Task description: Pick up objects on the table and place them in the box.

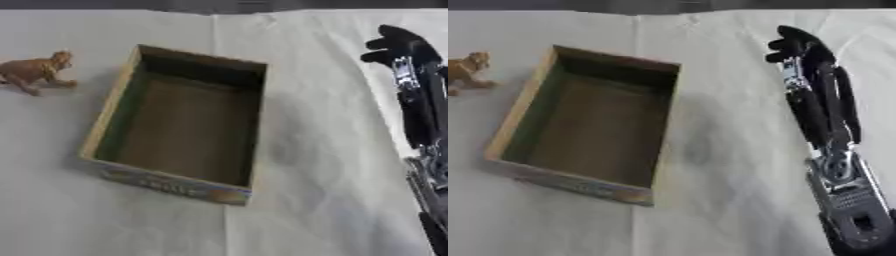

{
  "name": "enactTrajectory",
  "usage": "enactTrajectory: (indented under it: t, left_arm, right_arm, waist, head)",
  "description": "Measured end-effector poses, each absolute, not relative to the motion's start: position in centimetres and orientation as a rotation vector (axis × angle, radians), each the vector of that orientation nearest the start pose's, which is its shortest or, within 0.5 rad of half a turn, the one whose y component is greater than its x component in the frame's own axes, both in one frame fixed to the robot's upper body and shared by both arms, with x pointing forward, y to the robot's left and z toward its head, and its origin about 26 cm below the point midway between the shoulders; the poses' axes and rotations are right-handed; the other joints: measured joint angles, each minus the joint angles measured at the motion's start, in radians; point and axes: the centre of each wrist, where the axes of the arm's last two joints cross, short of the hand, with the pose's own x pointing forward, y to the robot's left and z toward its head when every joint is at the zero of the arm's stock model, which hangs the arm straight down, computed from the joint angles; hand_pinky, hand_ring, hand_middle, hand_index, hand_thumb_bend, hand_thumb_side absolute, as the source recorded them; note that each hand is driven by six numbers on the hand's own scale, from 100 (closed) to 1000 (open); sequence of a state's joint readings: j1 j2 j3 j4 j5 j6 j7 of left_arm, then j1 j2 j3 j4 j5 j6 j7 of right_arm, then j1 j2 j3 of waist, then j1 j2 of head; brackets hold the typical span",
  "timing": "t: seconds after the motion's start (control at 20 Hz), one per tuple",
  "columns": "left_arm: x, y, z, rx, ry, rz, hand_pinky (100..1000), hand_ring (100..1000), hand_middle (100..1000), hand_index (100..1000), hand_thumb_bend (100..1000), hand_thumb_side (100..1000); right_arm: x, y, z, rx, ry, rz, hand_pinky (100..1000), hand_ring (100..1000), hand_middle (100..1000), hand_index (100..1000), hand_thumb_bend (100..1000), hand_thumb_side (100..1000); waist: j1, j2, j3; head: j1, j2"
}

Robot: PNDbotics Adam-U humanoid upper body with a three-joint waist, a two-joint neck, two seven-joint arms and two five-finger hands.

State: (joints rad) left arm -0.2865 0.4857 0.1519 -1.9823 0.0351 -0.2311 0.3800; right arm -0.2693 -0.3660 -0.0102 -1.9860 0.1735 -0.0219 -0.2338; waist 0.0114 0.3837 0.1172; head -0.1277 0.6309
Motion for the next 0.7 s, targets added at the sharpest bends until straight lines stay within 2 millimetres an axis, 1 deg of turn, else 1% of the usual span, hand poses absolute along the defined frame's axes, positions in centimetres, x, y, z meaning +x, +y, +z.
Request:
enactTrajectory:
  t: [0.1, 0.3, 0.35, 0.5, 0.55, 0.6, 0.7]
  left_arm:
    - [29.3, 32.6, 23.3, 0.576, -2.562, -0.040, 664, 697, 675, 810, 507, 100]
    - [29.0, 33.7, 24.6, 0.722, -2.512, -0.198, 697, 717, 692, 821, 624, 100]
    - [28.9, 34.1, 24.9, 0.759, -2.494, -0.238, 702, 720, 694, 823, 641, 100]
    - [28.5, 35.0, 26.2, 0.879, -2.439, -0.350, 702, 720, 694, 823, 641, 100]
    - [28.4, 35.2, 26.5, 0.917, -2.421, -0.376, 735, 740, 710, 833, 735, 100]
    - [28.4, 35.3, 26.7, 0.951, -2.398, -0.400, 747, 748, 718, 827, 757, 100]
    - [28.3, 35.7, 27.0, 1.019, -2.342, -0.463, 761, 759, 731, 837, 773, 100]
  right_arm:
    - [29.8, -27.3, 19.4, -0.524, -2.307, 0.240, 830, 693, 684, 846, 100, 846]
    - [29.8, -27.6, 19.6, -0.566, -2.329, 0.245, 827, 701, 691, 844, 100, 795]
    - [29.8, -27.6, 19.6, -0.585, -2.337, 0.247, 826, 702, 692, 843, 106, 786]
    - [29.8, -27.8, 19.8, -0.630, -2.365, 0.248, 826, 702, 692, 843, 106, 786]
    - [29.8, -27.8, 19.8, -0.639, -2.370, 0.245, 820, 710, 698, 841, 197, 721]
    - [29.8, -27.8, 19.9, -0.649, -2.380, 0.246, 819, 715, 702, 841, 223, 701]
    - [29.9, -28.0, 20.4, -0.687, -2.412, 0.265, 817, 718, 704, 841, 244, 685]
  waist:
    - [0.004, -0.006, 0.000]
    - [0.012, -0.014, 0.003]
    - [0.015, -0.017, 0.005]
    - [0.015, -0.022, 0.005]
    - [0.014, -0.022, 0.004]
    - [0.014, -0.026, 0.003]
    - [0.019, -0.038, 0.001]
  head:
    - [0.006, 0.000]
    - [0.013, 0.000]
    - [0.014, 0.000]
    - [0.020, 0.001]
    - [0.021, 0.001]
    - [0.025, 0.006]
    - [0.036, 0.020]
